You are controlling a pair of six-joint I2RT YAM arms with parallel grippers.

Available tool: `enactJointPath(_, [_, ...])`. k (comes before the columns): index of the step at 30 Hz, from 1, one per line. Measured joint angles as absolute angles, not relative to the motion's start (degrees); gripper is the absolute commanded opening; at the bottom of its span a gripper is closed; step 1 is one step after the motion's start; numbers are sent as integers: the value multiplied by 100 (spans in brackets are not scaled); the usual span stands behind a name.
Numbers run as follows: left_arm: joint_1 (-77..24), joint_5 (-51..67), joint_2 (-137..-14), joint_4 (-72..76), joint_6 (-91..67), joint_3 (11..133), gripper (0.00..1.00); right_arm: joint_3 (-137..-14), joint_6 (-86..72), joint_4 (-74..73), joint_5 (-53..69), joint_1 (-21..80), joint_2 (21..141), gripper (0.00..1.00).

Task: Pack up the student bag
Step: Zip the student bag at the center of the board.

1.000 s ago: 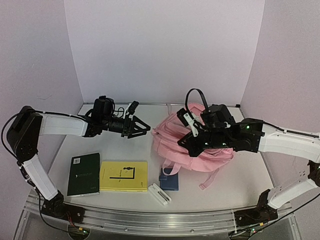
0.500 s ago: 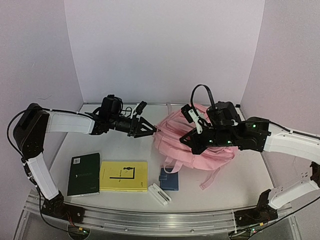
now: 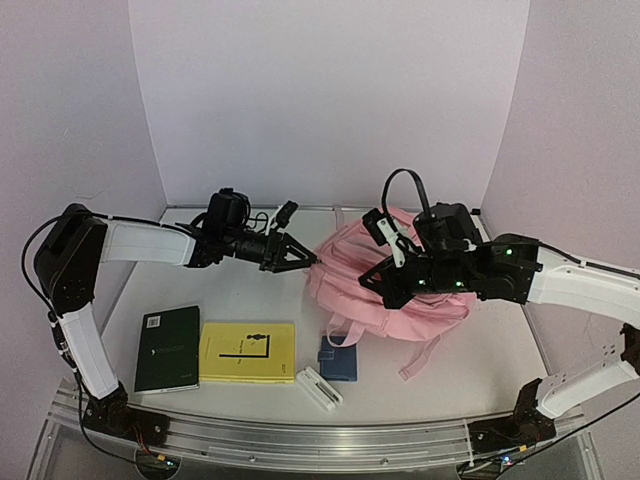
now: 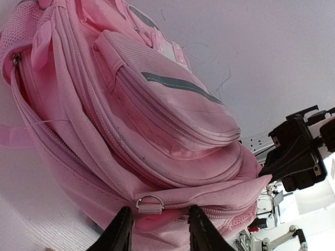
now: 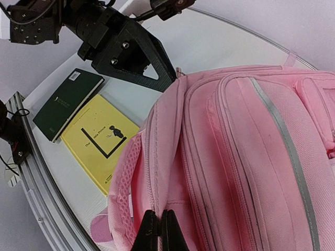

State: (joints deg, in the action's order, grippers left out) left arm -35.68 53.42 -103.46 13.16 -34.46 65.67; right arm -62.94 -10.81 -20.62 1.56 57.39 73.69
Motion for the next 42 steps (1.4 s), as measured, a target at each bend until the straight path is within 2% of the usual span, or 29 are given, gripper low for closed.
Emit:
enactJointPath(8, [-3564,5450,-10346,1402,-3448,6567,20,-6294,-1081,-2064,156,5739,7369,0])
enactJointPath(15, [-3534,5530,-10346,1441,-3444,6567,1,-6294,-1094,-2093,151,5739,7369,0])
enactJointPath(26, [-3546,5416,-10346,1870,-3759,6441,0,-6283,-1151,-2099,110,5739,7366,0])
enactJointPath(42, [-3595,4009,-10575,2005,-4380,6240,0,-6104,-1381,-2188,4,5725,6899,0])
